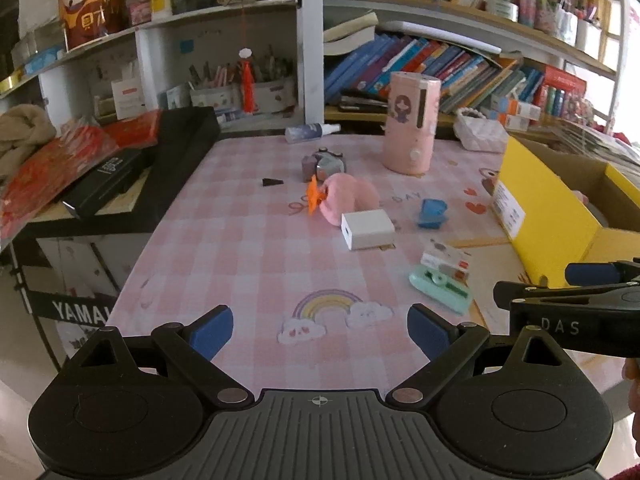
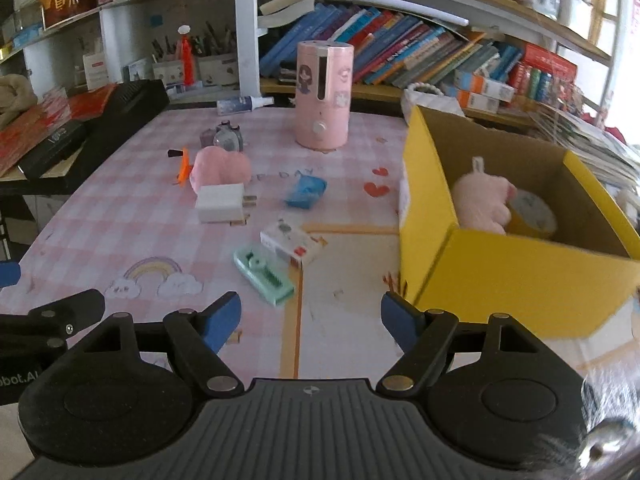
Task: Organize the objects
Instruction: 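Grasp the mint-green stapler with the right tool while the left tool approaches the white charger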
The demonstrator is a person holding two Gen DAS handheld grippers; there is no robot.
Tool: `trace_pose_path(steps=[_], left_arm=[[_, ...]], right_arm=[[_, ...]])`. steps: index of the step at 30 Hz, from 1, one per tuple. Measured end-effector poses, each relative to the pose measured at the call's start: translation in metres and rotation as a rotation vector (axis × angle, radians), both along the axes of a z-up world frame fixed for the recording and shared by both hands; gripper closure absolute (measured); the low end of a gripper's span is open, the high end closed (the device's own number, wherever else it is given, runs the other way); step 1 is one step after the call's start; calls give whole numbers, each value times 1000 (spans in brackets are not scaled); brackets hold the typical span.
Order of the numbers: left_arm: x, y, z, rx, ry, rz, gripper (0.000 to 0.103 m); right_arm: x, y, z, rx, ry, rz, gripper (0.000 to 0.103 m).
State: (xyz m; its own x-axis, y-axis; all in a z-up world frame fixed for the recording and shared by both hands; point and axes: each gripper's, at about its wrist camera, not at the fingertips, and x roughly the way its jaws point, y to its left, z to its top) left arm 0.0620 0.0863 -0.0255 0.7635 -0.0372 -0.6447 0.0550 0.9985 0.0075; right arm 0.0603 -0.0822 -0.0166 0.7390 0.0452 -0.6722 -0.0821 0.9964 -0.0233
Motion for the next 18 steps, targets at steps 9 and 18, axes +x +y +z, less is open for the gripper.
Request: trace_pose_path(steps=[9,18], left_arm=[[33,-3,-6,19,36,45,7],[57,-1,-10,35,59,92,7]], right_arm=[[50,0,-9,2,31,64,28],[86,14,-34,22,169,224,68]])
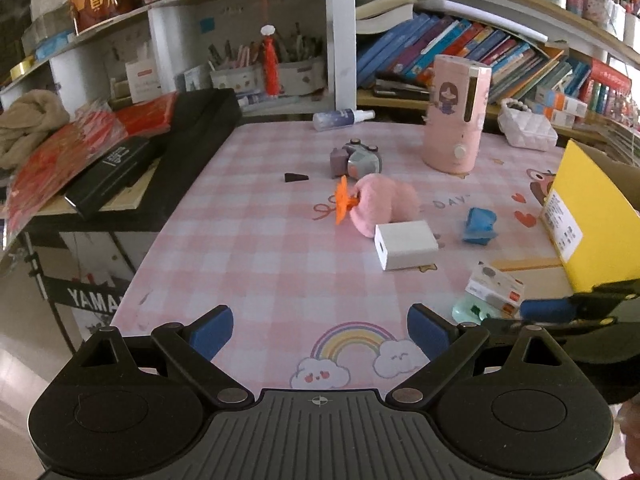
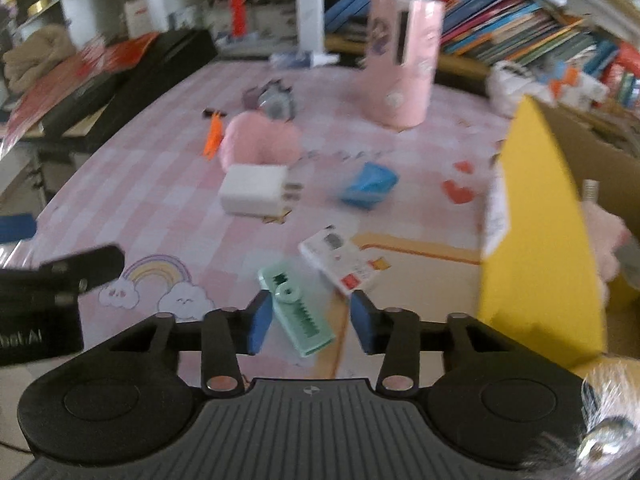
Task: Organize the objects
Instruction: 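Grasp the mint-green stapler with the right tool while the left tool approaches the white charger, then close the left tool on the white charger block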
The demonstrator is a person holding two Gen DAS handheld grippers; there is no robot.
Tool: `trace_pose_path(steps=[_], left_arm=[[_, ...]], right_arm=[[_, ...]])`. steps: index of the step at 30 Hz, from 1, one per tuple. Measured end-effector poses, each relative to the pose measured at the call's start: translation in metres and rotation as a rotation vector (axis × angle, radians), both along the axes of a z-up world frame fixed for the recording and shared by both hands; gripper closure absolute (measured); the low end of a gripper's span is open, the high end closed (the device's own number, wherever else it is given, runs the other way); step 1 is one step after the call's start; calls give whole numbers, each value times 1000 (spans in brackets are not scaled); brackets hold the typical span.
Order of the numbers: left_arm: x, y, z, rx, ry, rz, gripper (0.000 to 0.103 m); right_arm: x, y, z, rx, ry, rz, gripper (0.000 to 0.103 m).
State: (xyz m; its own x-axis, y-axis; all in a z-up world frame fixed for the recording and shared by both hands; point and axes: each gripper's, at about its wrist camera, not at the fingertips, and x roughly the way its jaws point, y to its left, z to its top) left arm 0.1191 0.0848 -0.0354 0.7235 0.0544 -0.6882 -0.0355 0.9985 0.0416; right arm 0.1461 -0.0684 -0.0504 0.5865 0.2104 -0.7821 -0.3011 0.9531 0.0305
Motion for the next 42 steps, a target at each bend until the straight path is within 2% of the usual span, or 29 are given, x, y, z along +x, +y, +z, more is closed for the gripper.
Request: trace_pose_path(steps=[4,6,8,11,17,24,29,30,31,32,34,42], left_arm=[[11,1,2,-17,-7,-3,7],[19,0,4,-34,-15,-14,7],[30,-3,5,-47,-17,-29,7],[49,-12,4,-60,-17,-71,8],[93,-38,-13,-64,42,-155,10],[119,-55,-39,-46,116,-140,17],[125,-57,-54,-26,168,-129,29],[124,-56,-54,-24,154,-131,30],[123,-56,-53,-22,149,-138,38],[122,-56,-52,-30,144,-150,51],[121,-54,-48,-28,146,-147,53],[83,-19,-20,-130,95,-112,52]], right_arm=[[11,5,-12,-11,39,50,68],[16,6,-17,-16,60,75,73],[17,9,-17,-25,43,117,80],[16,10,-14,-21,21,172,80],[3,13,-3,-62,-74,276,80],[-2,6,-3,-100,-101,295,80],[-1,0,-4,-99,-84,279,80],[-2,-1,-4,-100,-84,276,80],[-2,-2,-3,-100,-84,271,80],[-2,-3,-3,-98,-84,265,80],[-2,-5,-2,-92,-80,251,80],[-5,-5,3,-57,-84,194,80]])
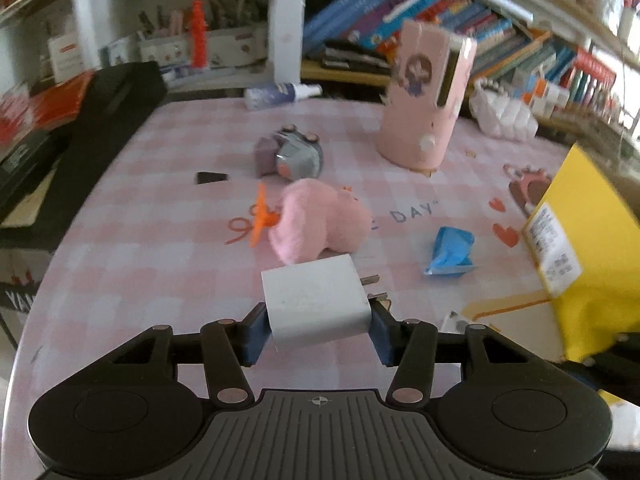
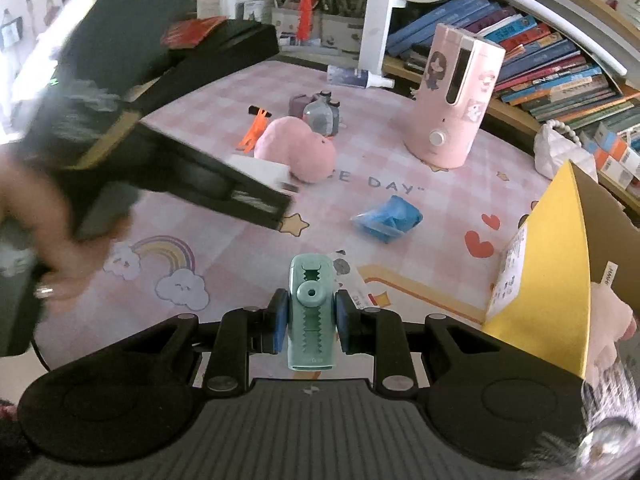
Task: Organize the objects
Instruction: 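Close the left tool on the white charger block, then carry the charger in the left tool over the yellow box while the right tool carries the stapler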
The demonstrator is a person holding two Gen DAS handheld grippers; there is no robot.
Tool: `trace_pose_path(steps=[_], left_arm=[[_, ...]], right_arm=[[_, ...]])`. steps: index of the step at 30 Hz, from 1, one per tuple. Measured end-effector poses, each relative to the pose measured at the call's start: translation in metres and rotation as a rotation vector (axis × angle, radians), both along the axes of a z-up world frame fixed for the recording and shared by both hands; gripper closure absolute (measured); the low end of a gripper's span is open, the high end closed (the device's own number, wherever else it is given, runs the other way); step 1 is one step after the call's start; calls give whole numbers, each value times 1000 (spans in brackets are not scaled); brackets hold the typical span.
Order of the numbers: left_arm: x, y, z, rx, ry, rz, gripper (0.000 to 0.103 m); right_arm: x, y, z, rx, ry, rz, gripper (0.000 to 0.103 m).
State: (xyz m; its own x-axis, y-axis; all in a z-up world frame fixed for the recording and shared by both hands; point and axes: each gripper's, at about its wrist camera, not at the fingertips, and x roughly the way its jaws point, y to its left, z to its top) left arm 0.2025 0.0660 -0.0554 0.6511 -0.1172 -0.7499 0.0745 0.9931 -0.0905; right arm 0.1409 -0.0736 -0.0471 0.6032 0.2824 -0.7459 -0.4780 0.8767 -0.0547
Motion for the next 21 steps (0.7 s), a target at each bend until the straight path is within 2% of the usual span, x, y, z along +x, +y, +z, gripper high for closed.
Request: trace_pose_path(steps=[8,14,21], left_arm=[[-51,29,25,-67,-31,42,52],[-89,39,29,-53,-52,37,52],[-130,48,41,-42,-93,18,52]], right_arm=[[-9,-7,13,80,17,-110,80],[-30,-13,26,148,18,-179,80],[-63,-2,34,173,8,-200,80]])
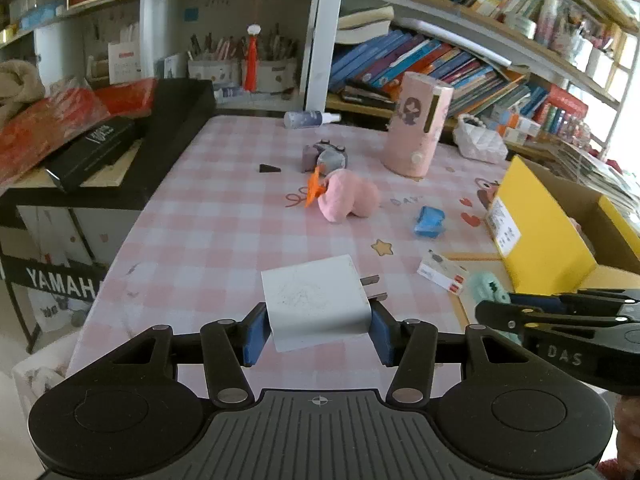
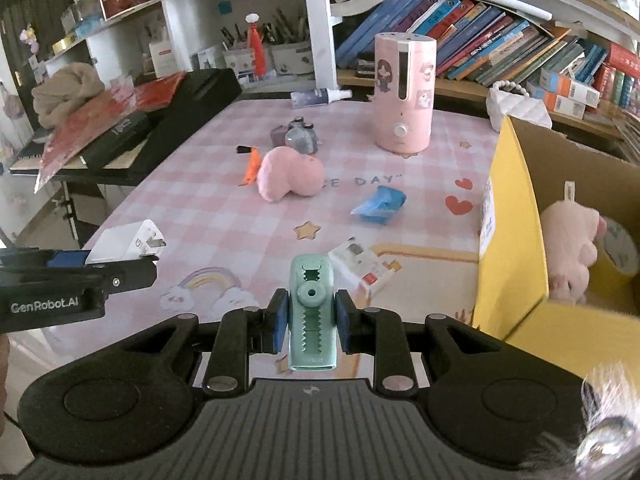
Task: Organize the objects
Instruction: 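Carry the charger in the left tool over the yellow box while the right tool carries the stapler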
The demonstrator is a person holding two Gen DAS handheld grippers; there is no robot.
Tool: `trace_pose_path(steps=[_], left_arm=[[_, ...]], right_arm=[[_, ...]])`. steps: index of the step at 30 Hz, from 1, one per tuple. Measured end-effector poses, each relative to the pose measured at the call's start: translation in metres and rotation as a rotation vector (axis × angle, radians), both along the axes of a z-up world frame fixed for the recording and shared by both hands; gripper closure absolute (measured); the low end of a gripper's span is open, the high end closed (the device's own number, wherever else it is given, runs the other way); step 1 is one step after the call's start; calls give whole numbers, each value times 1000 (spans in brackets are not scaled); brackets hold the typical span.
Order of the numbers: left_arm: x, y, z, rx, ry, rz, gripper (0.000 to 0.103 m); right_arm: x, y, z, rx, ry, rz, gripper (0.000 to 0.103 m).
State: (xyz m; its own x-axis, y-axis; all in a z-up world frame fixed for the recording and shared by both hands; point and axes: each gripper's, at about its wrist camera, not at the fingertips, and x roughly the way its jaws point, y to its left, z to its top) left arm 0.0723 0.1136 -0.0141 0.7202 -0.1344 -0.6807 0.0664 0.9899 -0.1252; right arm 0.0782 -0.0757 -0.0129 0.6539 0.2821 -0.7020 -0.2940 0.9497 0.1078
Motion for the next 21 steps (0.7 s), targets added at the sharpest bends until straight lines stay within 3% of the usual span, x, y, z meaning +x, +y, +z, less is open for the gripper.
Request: trace_pose_path(steps=[21], left_arm=[[-83,-24,-3,-5,-11,-199,52]], right_arm=[[-115,-16,-11,-9,27,-165,80]])
